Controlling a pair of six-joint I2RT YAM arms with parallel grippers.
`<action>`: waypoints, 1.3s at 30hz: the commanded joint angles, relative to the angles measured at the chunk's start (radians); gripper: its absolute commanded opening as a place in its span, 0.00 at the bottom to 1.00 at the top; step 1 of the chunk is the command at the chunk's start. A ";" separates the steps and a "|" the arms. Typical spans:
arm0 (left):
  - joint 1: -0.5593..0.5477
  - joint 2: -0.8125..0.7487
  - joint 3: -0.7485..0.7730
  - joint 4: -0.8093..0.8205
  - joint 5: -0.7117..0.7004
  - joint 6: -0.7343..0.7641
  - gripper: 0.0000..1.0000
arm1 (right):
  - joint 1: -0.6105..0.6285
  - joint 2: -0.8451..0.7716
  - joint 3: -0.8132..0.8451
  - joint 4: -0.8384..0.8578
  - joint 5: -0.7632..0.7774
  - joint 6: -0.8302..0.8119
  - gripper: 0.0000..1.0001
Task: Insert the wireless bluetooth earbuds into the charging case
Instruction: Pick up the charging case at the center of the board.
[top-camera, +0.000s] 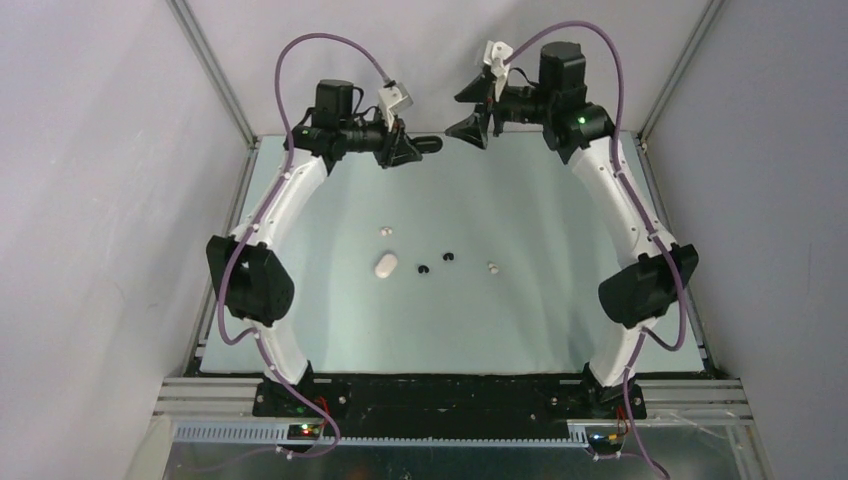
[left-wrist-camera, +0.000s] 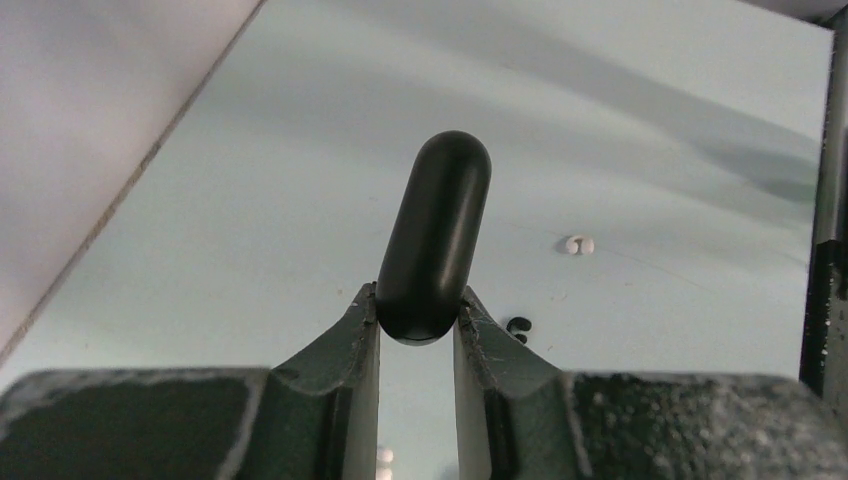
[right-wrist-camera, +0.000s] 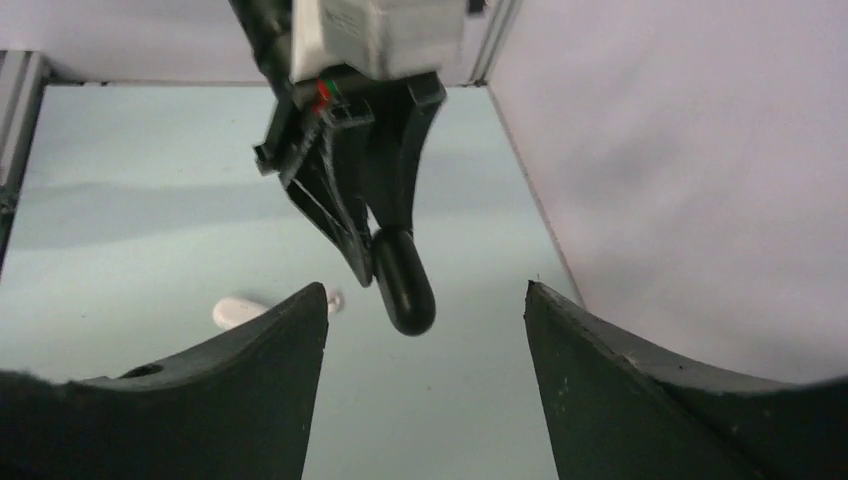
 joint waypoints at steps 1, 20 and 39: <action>-0.003 -0.046 -0.045 -0.001 -0.069 0.001 0.00 | 0.035 0.144 0.260 -0.474 -0.023 -0.226 0.73; -0.074 -0.135 -0.233 -0.067 -0.112 0.222 0.00 | 0.069 0.204 0.147 -0.650 -0.042 -0.359 0.55; -0.070 -0.137 -0.211 -0.080 -0.055 0.227 0.00 | 0.119 0.251 0.139 -0.573 -0.040 -0.355 0.47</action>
